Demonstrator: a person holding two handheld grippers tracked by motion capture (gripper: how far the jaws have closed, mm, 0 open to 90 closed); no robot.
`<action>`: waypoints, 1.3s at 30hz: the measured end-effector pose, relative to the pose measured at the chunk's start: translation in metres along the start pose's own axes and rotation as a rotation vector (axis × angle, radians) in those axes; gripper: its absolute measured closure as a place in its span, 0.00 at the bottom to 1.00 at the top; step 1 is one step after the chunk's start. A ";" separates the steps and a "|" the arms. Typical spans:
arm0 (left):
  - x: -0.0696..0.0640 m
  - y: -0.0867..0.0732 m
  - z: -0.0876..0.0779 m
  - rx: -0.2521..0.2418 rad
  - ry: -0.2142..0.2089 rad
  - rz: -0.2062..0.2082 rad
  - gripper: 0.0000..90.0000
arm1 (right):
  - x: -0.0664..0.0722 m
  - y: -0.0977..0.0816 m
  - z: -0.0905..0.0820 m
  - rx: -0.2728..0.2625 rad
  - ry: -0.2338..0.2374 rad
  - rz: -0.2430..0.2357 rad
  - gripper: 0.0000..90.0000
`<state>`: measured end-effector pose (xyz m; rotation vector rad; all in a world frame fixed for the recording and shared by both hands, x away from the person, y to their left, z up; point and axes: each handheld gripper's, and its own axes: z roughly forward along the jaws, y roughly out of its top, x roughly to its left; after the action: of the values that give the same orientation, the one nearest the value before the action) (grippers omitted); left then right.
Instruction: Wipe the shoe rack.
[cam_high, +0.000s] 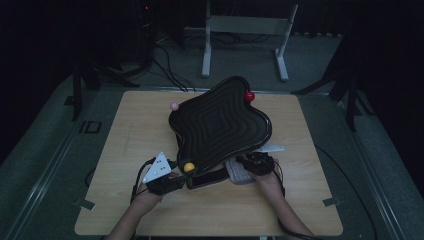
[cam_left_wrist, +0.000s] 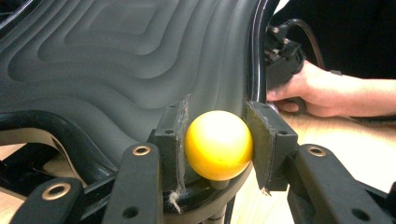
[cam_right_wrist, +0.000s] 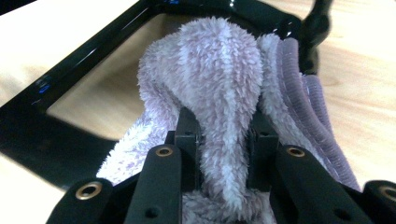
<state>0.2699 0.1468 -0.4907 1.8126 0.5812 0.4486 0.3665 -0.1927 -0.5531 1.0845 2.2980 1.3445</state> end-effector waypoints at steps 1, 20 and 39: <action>0.000 0.000 0.000 -0.001 0.000 -0.001 0.67 | 0.002 -0.002 -0.001 0.001 0.007 0.002 0.80; 0.000 0.001 0.000 0.004 -0.006 -0.005 0.67 | 0.044 -0.010 -0.002 0.041 0.092 -0.028 0.80; 0.001 0.001 0.000 0.008 -0.005 -0.004 0.67 | 0.116 -0.003 0.030 0.063 0.187 -0.102 0.79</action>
<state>0.2707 0.1475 -0.4899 1.8195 0.5842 0.4394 0.3025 -0.0916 -0.5558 0.8790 2.5070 1.3954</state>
